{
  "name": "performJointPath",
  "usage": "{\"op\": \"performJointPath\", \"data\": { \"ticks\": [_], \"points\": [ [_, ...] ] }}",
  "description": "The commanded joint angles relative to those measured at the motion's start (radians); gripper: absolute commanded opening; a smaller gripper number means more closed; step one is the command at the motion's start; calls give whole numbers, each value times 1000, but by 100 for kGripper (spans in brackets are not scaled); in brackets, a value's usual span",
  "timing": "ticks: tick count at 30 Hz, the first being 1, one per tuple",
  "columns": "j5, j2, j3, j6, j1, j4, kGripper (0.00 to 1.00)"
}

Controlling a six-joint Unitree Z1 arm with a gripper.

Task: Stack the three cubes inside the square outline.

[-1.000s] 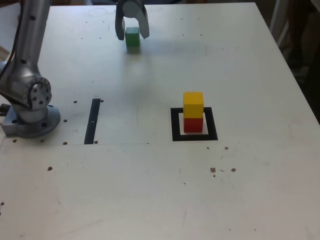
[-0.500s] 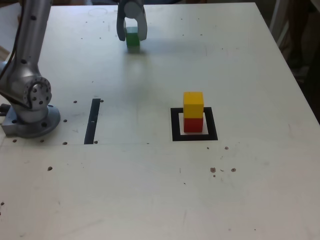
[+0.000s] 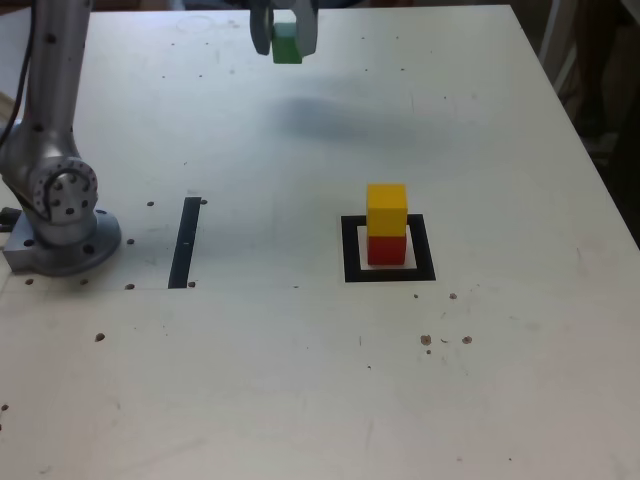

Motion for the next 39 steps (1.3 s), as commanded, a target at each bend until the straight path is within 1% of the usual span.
{"op": "performJointPath", "data": {
  "ticks": [1, 5, 9, 15, 18, 24, 29, 34, 39],
  "points": [
    [-2, -40, -9, -31, -52, 35, 17],
    [-30, -112, -14, -139, -201, 121, 17],
    [-69, -155, -8, -248, -333, 171, 17],
    [-153, -204, 23, -424, -476, 202, 17],
    [-177, -219, 27, -517, -543, 204, 17],
    [-194, -229, 24, -709, -679, 204, 17],
    [-203, -208, 5, -834, -764, 204, 17],
    [-201, -138, -66, -891, -823, 204, 17],
    [-188, -60, -128, -921, -848, 204, 17]
  ]
}}
